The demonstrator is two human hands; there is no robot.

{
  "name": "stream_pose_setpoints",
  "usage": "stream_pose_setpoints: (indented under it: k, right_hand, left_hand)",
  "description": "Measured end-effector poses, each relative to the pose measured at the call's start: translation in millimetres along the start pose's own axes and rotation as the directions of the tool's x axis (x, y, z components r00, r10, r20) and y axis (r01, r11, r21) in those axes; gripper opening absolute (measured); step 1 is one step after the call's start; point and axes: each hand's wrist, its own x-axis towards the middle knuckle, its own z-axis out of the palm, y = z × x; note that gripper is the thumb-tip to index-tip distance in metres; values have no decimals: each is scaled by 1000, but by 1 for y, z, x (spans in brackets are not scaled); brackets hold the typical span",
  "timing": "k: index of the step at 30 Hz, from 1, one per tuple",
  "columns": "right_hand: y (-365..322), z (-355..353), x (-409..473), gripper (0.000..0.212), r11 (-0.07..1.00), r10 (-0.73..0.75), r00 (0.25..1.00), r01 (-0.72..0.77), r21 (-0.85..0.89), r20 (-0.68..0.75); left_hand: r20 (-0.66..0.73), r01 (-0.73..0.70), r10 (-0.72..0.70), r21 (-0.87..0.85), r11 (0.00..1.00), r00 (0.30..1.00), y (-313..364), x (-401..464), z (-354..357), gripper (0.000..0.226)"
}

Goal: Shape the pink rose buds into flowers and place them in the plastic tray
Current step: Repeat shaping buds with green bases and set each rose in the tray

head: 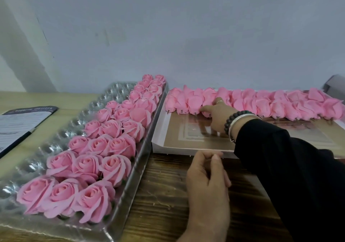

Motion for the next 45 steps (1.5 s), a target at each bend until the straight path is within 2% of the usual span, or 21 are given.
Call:
stream_pose_setpoints:
  k: [4, 9, 11, 14, 16, 18, 20, 22, 24, 26, 28, 31, 35, 41, 43, 45]
  right_hand:
    - [-3, 2, 7, 54, 997, -73, 994, 73, -2, -77]
    - [-9, 2, 9, 40, 999, -4, 993, 0, -33, -119]
    - [-5, 5, 5, 34, 997, 20, 978, -5, 71, -206]
    - [1, 5, -9, 28, 927, 99, 932, 42, 373, -350]
    - [2, 4, -26, 23, 829, 121, 893, 148, 539, -432]
    - [-2, 6, -48, 18, 668, 146, 870, 264, 696, -471]
    - [-8, 10, -78, 19, 499, 166, 850, 366, 786, -500]
    - [-13, 17, -107, 23, 359, 172, 838, 436, 825, -518]
    - [-15, 27, -132, 26, 214, 177, 851, 457, 863, -495]
    - [-14, 37, -149, 23, 38, 176, 893, 414, 909, -414]
    - [-13, 45, -160, 22, -40, 174, 915, 375, 926, -363]
    - [-12, 52, -168, 27, 37, 181, 891, 417, 908, -416]
    - [-13, 57, -175, 14, 111, 119, 885, 438, 892, -449]
    - [-16, 56, -175, 19, 162, 67, 854, 500, 851, -515]
    - [-16, 57, -175, 19, 160, 57, 858, 497, 853, -511]
    - [-16, 57, -175, 16, 162, 53, 854, 504, 849, -517]
  left_hand:
    - [8, -12, 12, 76, 997, 1000, -2, 1, 0, 22]
    - [40, -1, -3, 89, 996, 999, -1, 1, -1, 21]
    - [39, -22, 18, 96, 995, 999, -1, 2, -1, 21]
    - [27, -57, 55, 79, 995, 998, -4, 3, 0, 21]
    - [22, -42, 41, 35, 998, 999, -5, 3, 0, 24]
    - [7, -25, 25, -28, 999, 1000, -4, 4, 1, 25]
    - [-1, -19, 19, -92, 996, 1000, -4, 7, 0, 25]
    - [34, 15, -9, -183, 983, 999, -6, 11, -2, 41]
    - [132, 77, -41, -281, 957, 990, -8, 13, -3, 64]
    - [242, 158, -69, -369, 916, 968, -6, 12, -2, 80]
    - [331, 238, -97, -420, 876, 939, -2, 10, -3, 88]
    - [459, 307, -90, -424, 852, 884, 3, 8, -8, 91]
    - [523, 352, -92, -423, 835, 847, 5, 8, -16, 100]
    - [551, 322, -32, -439, 839, 834, 5, 7, -18, 56]
    - [542, 318, -20, -463, 827, 840, 6, 8, -18, 54]
    - [522, 320, -31, -473, 821, 852, 7, 8, -19, 67]
